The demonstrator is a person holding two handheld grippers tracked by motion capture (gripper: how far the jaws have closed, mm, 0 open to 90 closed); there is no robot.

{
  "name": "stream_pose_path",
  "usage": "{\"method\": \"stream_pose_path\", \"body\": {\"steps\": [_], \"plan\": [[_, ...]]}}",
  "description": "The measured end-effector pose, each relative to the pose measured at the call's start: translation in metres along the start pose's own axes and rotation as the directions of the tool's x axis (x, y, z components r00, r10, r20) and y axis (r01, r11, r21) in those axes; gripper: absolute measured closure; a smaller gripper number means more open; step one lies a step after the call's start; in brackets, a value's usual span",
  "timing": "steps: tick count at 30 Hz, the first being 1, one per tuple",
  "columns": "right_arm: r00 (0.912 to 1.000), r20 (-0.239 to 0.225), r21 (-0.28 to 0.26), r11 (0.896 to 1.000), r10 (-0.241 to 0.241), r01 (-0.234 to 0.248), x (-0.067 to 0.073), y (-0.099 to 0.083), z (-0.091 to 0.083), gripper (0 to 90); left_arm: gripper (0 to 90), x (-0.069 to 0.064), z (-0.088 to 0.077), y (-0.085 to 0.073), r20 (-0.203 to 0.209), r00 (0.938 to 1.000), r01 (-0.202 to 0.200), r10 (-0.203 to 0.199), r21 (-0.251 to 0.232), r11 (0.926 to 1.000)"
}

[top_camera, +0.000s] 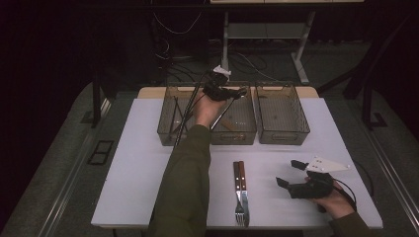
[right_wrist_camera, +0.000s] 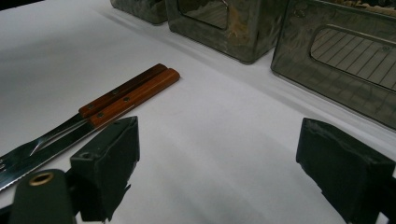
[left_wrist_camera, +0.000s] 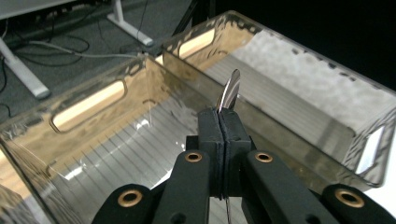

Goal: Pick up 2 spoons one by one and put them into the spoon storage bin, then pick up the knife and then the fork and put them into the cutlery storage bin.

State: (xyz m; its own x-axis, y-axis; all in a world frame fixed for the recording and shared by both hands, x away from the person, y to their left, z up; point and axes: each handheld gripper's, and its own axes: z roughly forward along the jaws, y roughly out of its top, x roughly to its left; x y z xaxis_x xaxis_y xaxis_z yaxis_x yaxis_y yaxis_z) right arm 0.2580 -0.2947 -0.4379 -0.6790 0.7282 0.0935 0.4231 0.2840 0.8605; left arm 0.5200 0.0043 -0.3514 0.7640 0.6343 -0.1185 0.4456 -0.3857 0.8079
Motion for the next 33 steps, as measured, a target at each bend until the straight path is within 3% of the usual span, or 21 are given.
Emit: {"method": "stream_pose_path", "body": {"steps": [1, 3, 8, 10, 13, 19, 23, 29, 32, 33], "plan": [[1.0, -0.001, 0.001, 1.0, 0.001, -0.001, 0.0, 0.0, 0.0, 13.6, 87.7, 0.0, 0.002, -0.002, -0.003, 1.0, -0.008, 0.008, 0.011, 0.9999], [1.0, -0.001, 0.001, 1.0, 0.0, 0.0, 0.0, 0.0, 0.0, 13.6, 72.9, -0.001, 0.004, -0.005, -0.012, 0.9999, -0.007, 0.007, 0.011, 0.9999], [1.0, -0.003, 0.0, 1.0, 0.0, 0.0, 0.0, 0.001, 0.0, 13.6, 60.8, -0.006, -0.003, -0.012, -0.001, 1.0, 0.0, 0.0, 0.003, 1.0], [1.0, -0.005, 0.001, 1.0, -0.002, 0.002, 0.0, 0.001, 0.001, 13.6, 56.4, -0.009, -0.008, -0.015, 0.001, 0.9998, -0.019, 0.019, -0.005, 0.9998], [0.9999, -0.007, 0.001, 1.0, -0.012, 0.012, 0.0, 0.0, 0.001, 13.6, 49.7, -0.016, -0.018, -0.022, 0.032, 0.9995, -0.002, 0.002, -0.007, 1.0], [0.9997, -0.019, 0.014, 1.0, -0.014, 0.014, 0.001, 0.001, 0.004, 13.7, 43.4, -0.033, -0.045, -0.042, 0.062, 0.9973, -0.039, 0.041, -0.027, 0.9989], [0.9986, -0.04, 0.016, 0.999, -0.034, 0.035, 0.004, 0.0, 0.005, 13.7, 39.9, -0.043, -0.066, -0.055, 0.075, 0.996, -0.047, 0.049, -0.032, 0.9984], [0.9981, -0.059, 0.055, 0.998, -0.019, 0.022, 0.004, 0.002, 0.01, 14.0, 31.4, -0.056, -0.095, -0.08, 0.099, 0.9936, -0.05, 0.054, -0.046, 0.9977], [0.9958, -0.091, 0.061, 0.998, -0.009, 0.015, 0.004, 0.006, 0.012, 14.4, 28.5, -0.06, -0.108, -0.097, 0.1, 0.9926, -0.064, 0.068, -0.039, 0.9972], [0.9954, -0.096, 0.064, 0.998, -0.008, 0.015, 0.005, 0.008, 0.012, 14.4, 27.6, -0.062, -0.111, -0.103, 0.105, 0.993, -0.05, 0.054, -0.042, 0.9979]]}}
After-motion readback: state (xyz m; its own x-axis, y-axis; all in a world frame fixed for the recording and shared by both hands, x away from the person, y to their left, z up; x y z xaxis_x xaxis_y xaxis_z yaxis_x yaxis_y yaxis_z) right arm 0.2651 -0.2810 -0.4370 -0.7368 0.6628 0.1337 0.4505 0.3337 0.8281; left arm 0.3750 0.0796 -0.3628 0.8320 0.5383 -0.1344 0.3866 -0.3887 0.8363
